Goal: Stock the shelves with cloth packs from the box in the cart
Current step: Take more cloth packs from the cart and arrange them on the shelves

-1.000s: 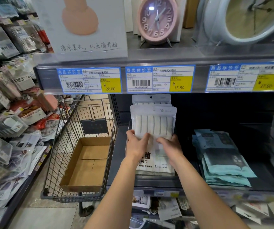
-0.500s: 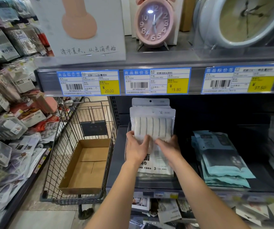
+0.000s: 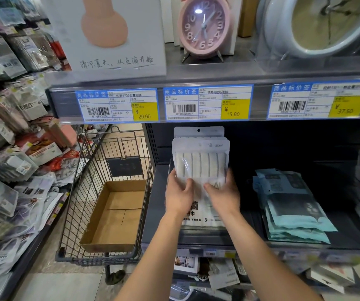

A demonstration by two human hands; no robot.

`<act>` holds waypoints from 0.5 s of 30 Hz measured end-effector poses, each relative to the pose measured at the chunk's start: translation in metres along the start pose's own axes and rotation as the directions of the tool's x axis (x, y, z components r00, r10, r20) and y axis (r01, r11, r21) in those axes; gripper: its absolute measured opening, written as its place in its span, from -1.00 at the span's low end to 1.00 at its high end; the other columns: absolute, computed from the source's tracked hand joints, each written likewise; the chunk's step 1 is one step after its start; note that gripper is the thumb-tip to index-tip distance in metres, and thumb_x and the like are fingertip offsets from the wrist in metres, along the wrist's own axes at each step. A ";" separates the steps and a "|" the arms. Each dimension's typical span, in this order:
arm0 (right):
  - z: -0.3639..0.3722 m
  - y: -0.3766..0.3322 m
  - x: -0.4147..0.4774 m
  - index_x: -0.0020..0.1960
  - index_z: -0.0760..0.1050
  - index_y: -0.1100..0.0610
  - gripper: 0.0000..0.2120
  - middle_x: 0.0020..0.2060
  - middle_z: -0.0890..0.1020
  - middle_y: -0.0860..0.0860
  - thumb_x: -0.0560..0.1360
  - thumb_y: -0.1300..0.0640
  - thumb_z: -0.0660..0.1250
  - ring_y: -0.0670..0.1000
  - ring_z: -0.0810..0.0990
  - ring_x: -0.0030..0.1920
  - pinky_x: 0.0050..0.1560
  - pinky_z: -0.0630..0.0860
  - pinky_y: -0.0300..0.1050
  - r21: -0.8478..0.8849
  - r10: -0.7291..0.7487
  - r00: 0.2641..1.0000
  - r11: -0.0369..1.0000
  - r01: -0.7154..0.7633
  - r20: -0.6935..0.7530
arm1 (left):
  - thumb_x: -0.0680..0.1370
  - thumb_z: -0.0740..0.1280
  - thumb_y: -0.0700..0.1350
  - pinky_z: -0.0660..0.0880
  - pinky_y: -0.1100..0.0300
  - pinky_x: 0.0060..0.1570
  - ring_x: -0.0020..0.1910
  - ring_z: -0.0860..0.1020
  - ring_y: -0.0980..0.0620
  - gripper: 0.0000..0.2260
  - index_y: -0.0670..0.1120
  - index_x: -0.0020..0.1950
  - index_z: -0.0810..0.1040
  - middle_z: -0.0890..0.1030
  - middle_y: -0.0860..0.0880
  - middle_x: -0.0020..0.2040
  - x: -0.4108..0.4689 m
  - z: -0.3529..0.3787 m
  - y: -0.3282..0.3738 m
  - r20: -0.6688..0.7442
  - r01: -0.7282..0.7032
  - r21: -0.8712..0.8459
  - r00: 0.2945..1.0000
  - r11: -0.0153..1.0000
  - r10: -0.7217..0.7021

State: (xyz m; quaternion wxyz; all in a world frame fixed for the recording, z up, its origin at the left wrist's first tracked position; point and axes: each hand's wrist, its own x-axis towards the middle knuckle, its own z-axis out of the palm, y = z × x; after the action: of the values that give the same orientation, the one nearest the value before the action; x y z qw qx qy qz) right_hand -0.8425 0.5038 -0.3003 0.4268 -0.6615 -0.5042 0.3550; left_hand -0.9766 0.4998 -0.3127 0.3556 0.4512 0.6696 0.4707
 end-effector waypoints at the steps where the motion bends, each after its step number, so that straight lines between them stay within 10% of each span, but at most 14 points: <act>1: -0.001 0.000 -0.001 0.56 0.19 -0.07 -0.27 0.26 0.59 -0.05 0.50 0.09 0.47 -0.15 0.55 -0.14 -0.34 0.36 -0.48 0.005 0.004 1.000 1.000 -0.004 -0.010 | 0.63 0.35 0.04 0.48 0.04 0.38 0.38 0.52 0.09 -0.50 0.15 0.55 0.28 0.53 0.17 0.41 -0.002 0.000 0.001 0.005 0.000 -0.009 1.000 1.000 0.000; 10: -0.006 -0.008 -0.016 0.60 0.21 0.12 -0.29 0.36 0.52 0.01 0.53 0.20 0.45 -0.08 0.54 0.16 -0.08 0.27 -0.66 -0.004 -0.069 0.989 0.998 0.069 -0.134 | 0.56 0.29 0.10 0.34 -0.13 0.52 0.60 0.29 0.01 -0.28 0.12 0.68 0.07 0.26 0.11 0.65 -0.011 0.002 0.013 -0.020 -0.110 0.074 0.994 0.991 0.112; 15: -0.006 -0.016 -0.022 0.60 0.22 0.17 -0.29 0.43 0.50 0.11 0.54 0.17 0.45 0.12 0.60 0.26 0.10 0.34 -0.36 -0.143 -0.129 0.974 0.984 0.103 -0.188 | 0.56 0.28 0.05 0.25 -0.03 0.57 0.62 0.23 -0.03 -0.33 0.04 0.66 0.17 0.26 -0.02 0.63 -0.017 -0.006 0.024 0.014 -0.204 0.154 0.979 0.967 0.204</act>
State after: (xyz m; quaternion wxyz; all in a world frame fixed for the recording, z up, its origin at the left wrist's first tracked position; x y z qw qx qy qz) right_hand -0.8480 0.4834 -0.2826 0.4500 -0.6895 -0.5197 0.2282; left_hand -0.9705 0.4857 -0.2875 0.2689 0.5434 0.6544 0.4518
